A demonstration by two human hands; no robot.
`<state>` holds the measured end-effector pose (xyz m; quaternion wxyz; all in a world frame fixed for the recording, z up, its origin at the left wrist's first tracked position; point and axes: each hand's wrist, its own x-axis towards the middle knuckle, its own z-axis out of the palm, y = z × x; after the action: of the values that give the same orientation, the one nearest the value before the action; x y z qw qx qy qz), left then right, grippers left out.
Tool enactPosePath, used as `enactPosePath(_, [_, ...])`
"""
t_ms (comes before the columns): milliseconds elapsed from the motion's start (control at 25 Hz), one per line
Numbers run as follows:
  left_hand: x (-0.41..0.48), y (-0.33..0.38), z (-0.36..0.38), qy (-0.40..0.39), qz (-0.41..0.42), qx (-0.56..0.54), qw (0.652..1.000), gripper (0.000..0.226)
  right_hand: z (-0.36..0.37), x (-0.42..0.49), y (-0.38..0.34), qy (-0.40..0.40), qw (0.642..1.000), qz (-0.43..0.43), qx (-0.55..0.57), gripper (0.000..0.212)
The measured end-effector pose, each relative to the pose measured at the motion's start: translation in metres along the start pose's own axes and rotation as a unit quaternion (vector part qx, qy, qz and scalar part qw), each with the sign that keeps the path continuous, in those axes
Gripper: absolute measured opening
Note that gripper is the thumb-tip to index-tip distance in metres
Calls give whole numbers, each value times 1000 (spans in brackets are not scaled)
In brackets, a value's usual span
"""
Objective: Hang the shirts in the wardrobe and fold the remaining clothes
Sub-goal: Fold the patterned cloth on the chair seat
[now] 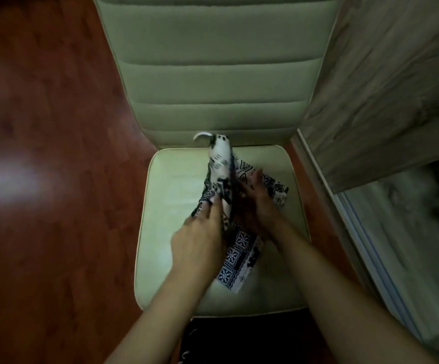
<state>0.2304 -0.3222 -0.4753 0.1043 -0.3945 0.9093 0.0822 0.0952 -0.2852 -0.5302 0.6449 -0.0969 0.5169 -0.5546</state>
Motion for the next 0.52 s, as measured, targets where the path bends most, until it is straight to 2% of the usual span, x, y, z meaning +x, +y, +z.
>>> enactPosePath(80, [-15,17,26,49,31,18,998,57,-13,-7,-9,-4,999,3,42,82])
enactPosePath(160, [-30,26,49,51,68,24,996,59,-29,-5,-4,69,997,24,31,87])
enactPosePath(280, [-46,31,84,25,95,38,994,77,-59,8,16,280,959,-17,23,51])
enactPosePath(360, [-51,28,109,29,99,33,994,74,-78,12,24,335,941,-44,27,33])
enactPosePath(440, [-58,22,133,33,131,33,990,62,-90,13,27,338,936,-56,-76,22])
enactPosePath(520, [-66,19,144,49,161,23,985,55,-92,10,24,353,903,-78,-230,24])
